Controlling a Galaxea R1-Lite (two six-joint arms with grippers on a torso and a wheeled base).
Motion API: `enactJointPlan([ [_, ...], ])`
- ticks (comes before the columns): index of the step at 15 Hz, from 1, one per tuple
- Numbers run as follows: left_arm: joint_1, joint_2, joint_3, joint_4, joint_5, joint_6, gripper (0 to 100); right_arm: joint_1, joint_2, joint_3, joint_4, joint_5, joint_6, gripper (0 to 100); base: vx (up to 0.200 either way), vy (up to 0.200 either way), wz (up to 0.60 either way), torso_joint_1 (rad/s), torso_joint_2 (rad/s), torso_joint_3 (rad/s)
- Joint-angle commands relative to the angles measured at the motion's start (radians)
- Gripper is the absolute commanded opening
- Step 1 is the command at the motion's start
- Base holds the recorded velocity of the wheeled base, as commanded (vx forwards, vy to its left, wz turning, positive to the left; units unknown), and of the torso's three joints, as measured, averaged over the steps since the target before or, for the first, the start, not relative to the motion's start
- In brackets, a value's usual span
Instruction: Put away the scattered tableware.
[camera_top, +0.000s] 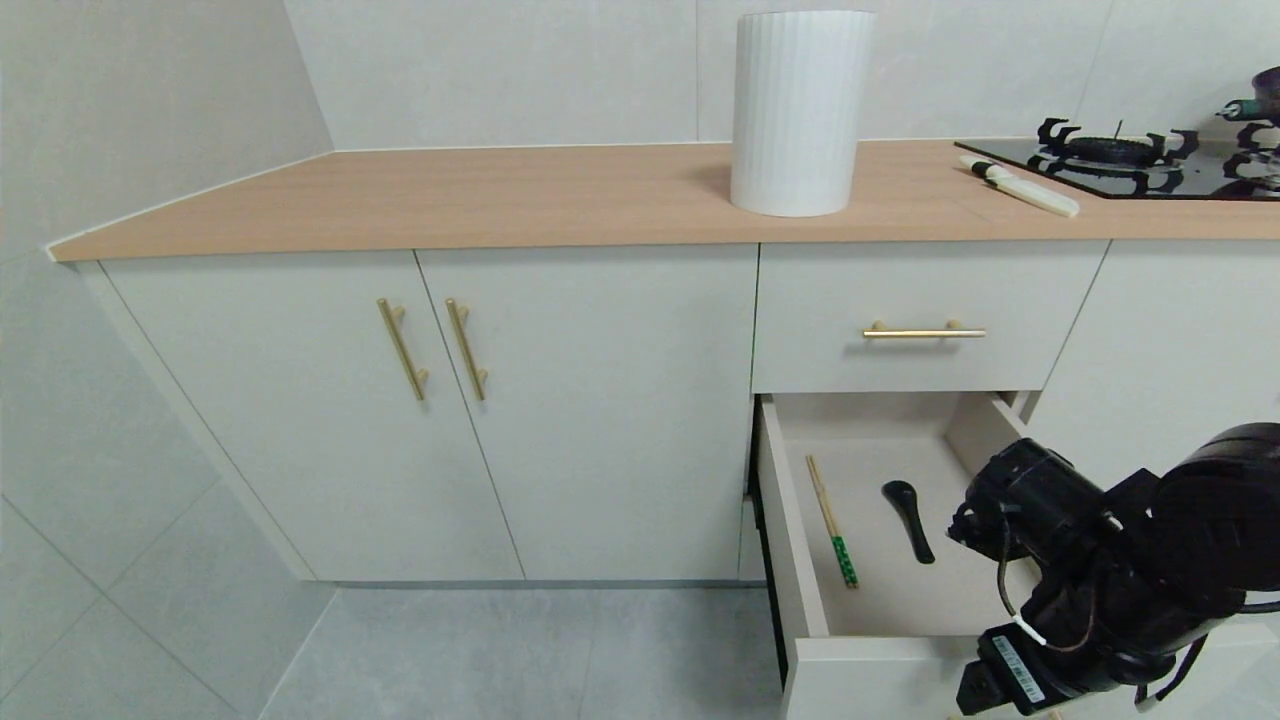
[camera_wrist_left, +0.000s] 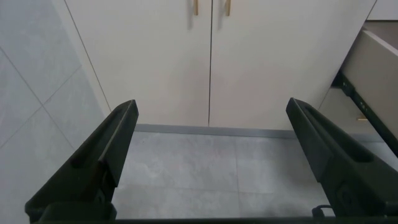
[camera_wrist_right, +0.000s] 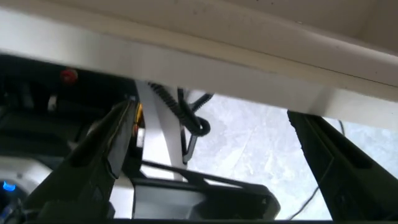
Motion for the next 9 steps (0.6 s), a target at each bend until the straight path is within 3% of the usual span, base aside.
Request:
enactJointPlan([
  [1, 0.0, 0.001, 0.0, -0.001, 0.0, -0.001, 100, -0.001, 0.015, 0.001, -0.022, -0.005, 0.015, 100, 0.0, 0.0, 0.0, 0.0, 0.0, 0.0],
  [9, 0.002, 0.001, 0.0, -0.001, 0.0, -0.001, 100, -0.12, 0.035, -0.03, -0.257, -0.017, 0.019, 100, 0.0, 0.0, 0.0, 0.0, 0.0, 0.0],
])
